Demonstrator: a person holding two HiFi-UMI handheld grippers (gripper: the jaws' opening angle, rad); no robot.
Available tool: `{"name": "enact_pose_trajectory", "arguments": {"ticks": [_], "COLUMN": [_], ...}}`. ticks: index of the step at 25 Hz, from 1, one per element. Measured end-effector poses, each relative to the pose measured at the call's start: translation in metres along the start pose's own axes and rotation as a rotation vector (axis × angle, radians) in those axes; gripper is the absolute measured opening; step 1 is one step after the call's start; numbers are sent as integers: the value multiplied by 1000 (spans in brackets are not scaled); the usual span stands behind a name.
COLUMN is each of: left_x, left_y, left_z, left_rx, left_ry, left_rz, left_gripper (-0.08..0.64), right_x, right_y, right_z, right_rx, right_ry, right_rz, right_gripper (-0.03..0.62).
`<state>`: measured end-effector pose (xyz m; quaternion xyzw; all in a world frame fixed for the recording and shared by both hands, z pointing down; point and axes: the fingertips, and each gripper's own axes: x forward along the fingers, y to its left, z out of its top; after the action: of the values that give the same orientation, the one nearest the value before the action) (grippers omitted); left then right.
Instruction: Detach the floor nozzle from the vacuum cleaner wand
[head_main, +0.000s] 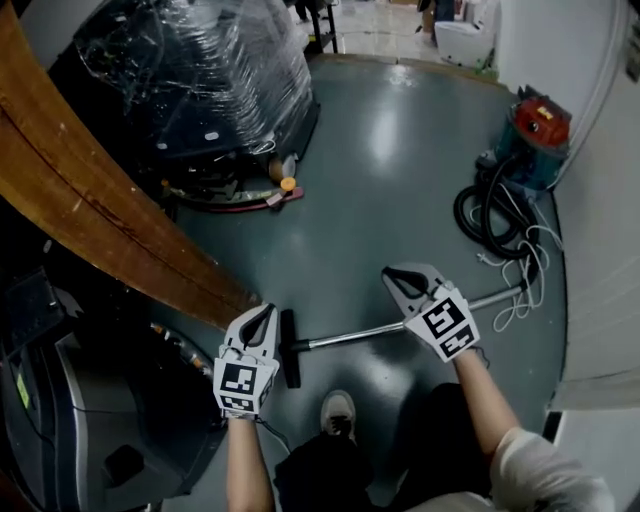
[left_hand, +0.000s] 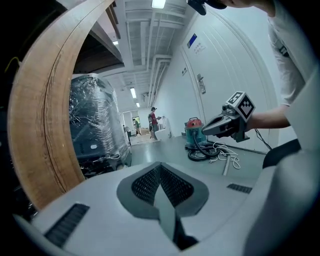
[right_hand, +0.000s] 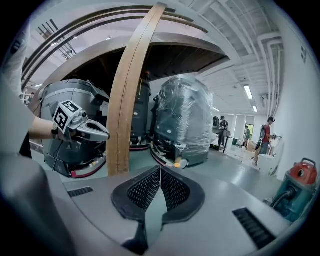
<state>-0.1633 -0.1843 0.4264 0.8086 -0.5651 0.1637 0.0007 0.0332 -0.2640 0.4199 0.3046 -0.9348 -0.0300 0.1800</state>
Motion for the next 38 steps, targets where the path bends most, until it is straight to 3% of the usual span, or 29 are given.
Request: {"name": "enact_pose_trajectory", "arguments": {"ticks": [8, 11, 17, 24, 33, 38], "left_x": [28, 38, 49, 59, 69, 74], "left_y": [15, 7, -7, -5, -19, -33], "left_z": [-54, -75, -118, -155, -213, -227], "left_rx": [-21, -23, -110, -206, -165, -134], "left_ry": [22, 41, 70, 88, 192, 237], "left_rz": [5, -33, -109, -141, -166, -196], "left_gripper": [0, 0, 0, 0, 0, 1], "right_x": [43, 59, 92, 123, 142, 143], "right_y": [14, 25, 57, 87, 119, 126], "right_z": [-39, -55, -94, -122, -169, -191], "right_rx": [-19, -27, -51, -97, -61, 26], "right_ry": [39, 52, 114, 139, 178, 207], "right_rz": [81, 122, 208, 294, 439, 488], "right_gripper": [30, 31, 31, 32, 32, 32]}}
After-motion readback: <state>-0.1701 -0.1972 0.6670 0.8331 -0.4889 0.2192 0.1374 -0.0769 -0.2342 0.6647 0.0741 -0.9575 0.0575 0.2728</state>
